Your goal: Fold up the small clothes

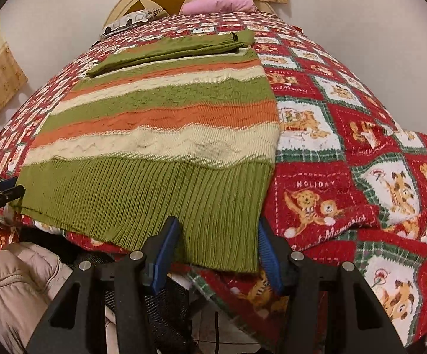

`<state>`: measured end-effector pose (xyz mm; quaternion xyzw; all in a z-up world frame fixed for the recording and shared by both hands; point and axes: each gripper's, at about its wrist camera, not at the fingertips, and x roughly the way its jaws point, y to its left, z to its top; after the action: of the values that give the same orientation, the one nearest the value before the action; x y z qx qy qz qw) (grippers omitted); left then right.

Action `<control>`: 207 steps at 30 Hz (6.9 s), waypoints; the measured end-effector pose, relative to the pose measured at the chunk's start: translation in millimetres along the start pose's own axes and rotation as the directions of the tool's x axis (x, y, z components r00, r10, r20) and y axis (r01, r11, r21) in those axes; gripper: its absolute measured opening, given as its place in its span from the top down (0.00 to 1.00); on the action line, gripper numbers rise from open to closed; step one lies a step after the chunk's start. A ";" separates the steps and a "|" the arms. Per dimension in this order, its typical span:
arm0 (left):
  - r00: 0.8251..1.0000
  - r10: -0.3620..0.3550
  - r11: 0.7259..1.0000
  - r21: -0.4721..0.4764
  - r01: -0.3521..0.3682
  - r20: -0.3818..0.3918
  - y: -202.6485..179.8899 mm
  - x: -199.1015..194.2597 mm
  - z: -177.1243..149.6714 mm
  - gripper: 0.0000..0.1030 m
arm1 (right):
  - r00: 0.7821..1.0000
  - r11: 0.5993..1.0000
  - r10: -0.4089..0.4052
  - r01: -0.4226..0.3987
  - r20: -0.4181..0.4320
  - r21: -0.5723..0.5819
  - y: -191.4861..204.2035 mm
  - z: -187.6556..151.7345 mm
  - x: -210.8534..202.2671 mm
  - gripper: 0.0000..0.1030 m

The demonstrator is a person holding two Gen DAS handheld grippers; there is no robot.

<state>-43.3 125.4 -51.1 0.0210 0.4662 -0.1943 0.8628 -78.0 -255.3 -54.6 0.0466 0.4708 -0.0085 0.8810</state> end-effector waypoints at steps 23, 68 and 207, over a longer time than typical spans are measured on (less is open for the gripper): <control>0.983 -0.174 0.976 -0.124 0.180 0.061 17.6 -9.2 69.2 0.93 | 0.901 0.880 0.394 -0.427 0.182 0.209 -16.9 72.8 -22.1 0.91; 0.991 -0.108 0.671 0.741 0.012 0.081 -23.5 6.0 33.4 0.78 | 0.959 0.895 0.259 -0.282 0.113 0.347 -38.1 142.6 87.4 0.95; 0.982 0.154 0.967 -0.219 -0.128 0.108 85.7 192.4 351.1 0.90 | 0.924 0.956 -0.259 0.203 0.282 0.213 -45.6 374.1 178.6 0.77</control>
<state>361.0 67.5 -21.7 -0.0496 0.4271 -0.0826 0.8990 328.8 -329.3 0.3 0.0681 0.3276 -0.1623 0.9283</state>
